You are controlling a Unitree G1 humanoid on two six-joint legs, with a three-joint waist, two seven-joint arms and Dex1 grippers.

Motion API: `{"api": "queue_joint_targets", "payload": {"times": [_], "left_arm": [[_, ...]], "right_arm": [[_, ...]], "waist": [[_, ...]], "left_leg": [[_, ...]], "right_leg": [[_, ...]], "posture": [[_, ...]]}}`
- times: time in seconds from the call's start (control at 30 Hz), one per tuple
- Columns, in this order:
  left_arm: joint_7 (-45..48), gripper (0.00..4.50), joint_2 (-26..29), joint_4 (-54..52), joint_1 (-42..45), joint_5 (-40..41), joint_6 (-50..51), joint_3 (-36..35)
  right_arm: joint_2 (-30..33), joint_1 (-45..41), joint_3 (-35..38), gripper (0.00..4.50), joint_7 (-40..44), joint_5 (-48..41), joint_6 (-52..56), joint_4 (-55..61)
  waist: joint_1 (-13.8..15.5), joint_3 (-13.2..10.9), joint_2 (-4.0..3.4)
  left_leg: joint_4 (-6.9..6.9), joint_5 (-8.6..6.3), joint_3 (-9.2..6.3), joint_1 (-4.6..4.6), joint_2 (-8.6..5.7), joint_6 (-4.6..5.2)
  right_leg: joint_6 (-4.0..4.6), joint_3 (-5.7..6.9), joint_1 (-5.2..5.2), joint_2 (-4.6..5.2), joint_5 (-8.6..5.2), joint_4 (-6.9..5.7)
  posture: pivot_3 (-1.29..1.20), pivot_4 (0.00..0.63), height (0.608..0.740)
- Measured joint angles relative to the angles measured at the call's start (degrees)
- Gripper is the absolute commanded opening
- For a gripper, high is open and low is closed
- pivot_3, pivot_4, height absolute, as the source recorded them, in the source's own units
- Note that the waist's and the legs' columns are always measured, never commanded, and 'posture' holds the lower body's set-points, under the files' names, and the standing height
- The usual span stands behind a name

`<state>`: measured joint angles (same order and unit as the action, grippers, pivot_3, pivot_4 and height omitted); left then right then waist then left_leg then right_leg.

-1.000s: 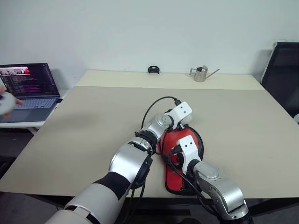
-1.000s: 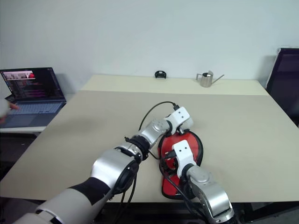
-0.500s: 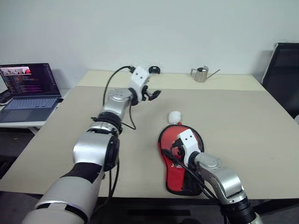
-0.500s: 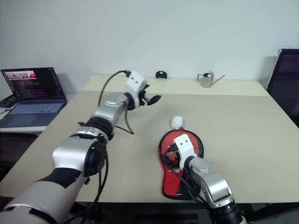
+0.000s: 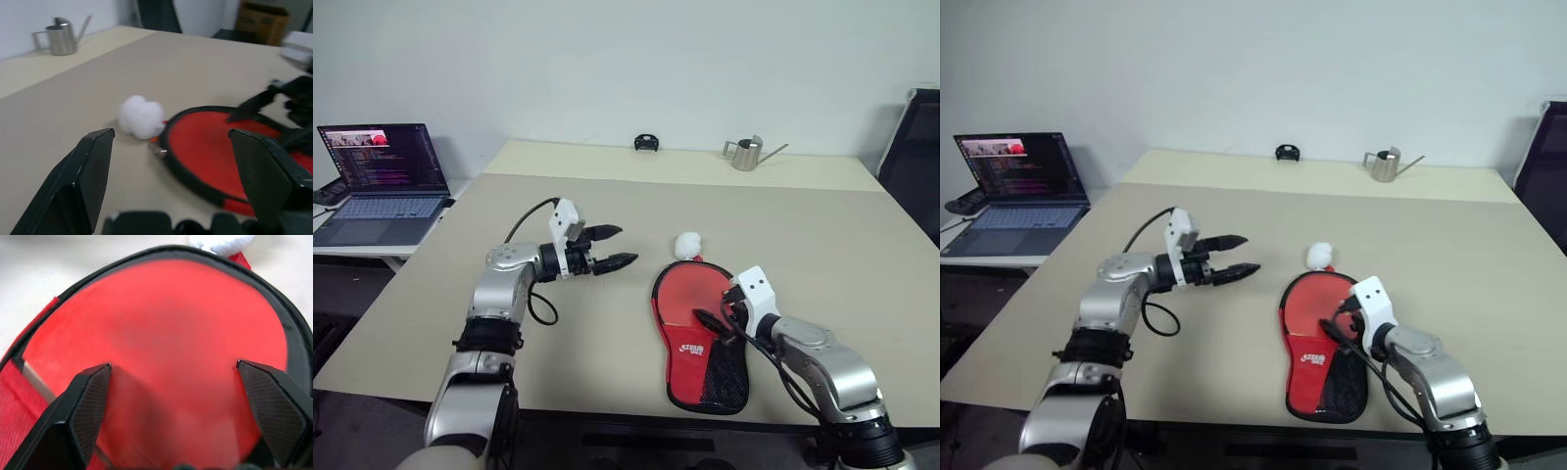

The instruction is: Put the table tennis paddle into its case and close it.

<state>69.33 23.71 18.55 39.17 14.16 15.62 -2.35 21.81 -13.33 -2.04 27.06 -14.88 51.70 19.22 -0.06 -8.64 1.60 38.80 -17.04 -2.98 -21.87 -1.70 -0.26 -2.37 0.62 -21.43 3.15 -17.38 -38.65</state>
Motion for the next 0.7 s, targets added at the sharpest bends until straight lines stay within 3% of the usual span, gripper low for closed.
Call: {"api": "queue_joint_targets", "payload": {"times": [0.13,0.3,0.5,0.7], "left_arm": [[-0.1,4.05,-0.1,-7.3,-2.6,0.8,2.7,4.7],[-1.3,4.05,-0.8,-7.1,-2.6,-2.8,-0.9,10.8],[-3.1,4.05,-7.1,5.6,3.0,-6.8,-8.8,15.6],[-3.7,4.05,-12.7,19.2,9.6,-8.2,-14.8,15.7]], "right_arm": [[2.3,1.3,3.7,4.50,3.7,-6.1,4.6,3.3],[7.3,2.5,8.3,4.50,7.5,-12.5,8.7,6.7],[15.6,3.9,16.7,4.50,10.6,-17.9,10.4,9.4],[19.6,3.2,18.8,4.50,11.5,-18.6,9.9,8.9]], "waist": [[-0.1,-0.3,-0.39],[0.0,-0.7,-0.71],[0.2,-0.8,-0.61],[-0.3,-0.8,-0.59]], "left_leg": [[-0.02,0.00,0.01,-0.01,0.00,0.01],[-0.03,0.00,0.03,-0.09,0.00,0.01],[0.00,-0.01,0.04,-0.18,-0.02,0.05],[-0.02,-0.02,0.10,-0.17,0.00,0.07]], "right_leg": [[0.04,-0.01,0.00,-0.01,-0.02,0.01],[0.06,0.00,-0.05,-0.02,-0.04,0.03],[0.07,0.07,-0.05,-0.03,-0.05,0.13],[0.06,0.02,-0.08,-0.08,-0.06,0.12]], "posture": [[0.00,0.150,0.740],[0.00,0.150,0.740],[0.00,0.150,0.740],[0.00,0.150,0.740]]}}
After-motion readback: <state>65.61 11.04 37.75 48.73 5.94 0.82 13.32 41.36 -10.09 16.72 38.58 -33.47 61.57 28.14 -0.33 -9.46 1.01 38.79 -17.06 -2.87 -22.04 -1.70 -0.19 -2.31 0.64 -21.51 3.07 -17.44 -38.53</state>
